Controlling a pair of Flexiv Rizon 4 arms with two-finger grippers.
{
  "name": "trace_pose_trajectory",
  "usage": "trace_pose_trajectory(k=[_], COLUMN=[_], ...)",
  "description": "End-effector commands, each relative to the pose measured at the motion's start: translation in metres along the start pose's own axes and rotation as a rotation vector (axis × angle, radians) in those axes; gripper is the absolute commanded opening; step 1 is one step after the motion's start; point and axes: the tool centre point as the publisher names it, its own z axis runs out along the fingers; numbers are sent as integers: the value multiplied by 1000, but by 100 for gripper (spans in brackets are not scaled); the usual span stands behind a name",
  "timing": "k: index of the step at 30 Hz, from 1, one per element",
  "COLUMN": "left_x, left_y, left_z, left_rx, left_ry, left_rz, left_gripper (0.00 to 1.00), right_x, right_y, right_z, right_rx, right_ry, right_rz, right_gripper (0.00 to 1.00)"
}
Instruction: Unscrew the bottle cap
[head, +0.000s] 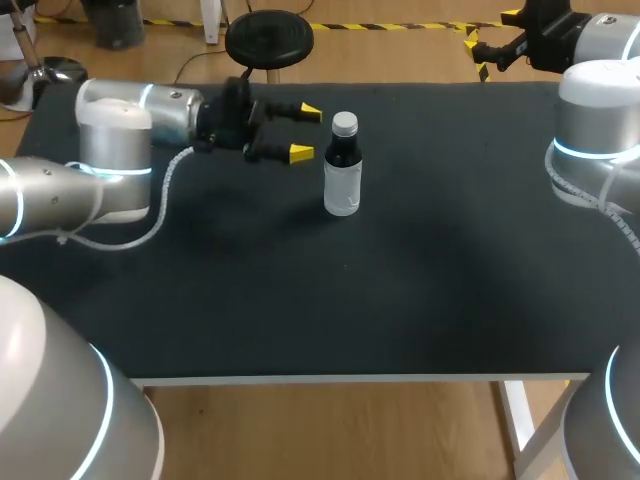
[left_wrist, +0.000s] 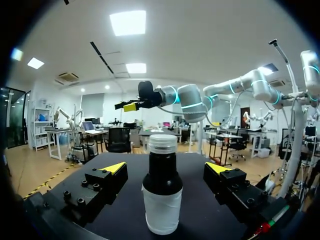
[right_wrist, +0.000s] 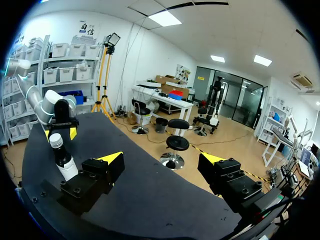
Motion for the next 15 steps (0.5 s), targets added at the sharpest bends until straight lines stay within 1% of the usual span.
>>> trace_pose_trajectory(k=[1, 7, 15], left_x=[-10, -15, -15], left_y=[8, 13, 14], left_z=[11, 24, 37], left_rx=[11, 18, 29], left_ry=[31, 61, 95], left_rz=[-1, -6, -6], left_gripper=[100, 100, 100], right_x=[0, 0, 0], right_y=[0, 0, 0], right_z=[0, 0, 0], right_rx=[0, 0, 0], right_ry=[0, 0, 0], right_rz=[0, 0, 0], right_gripper=[100, 100, 100])
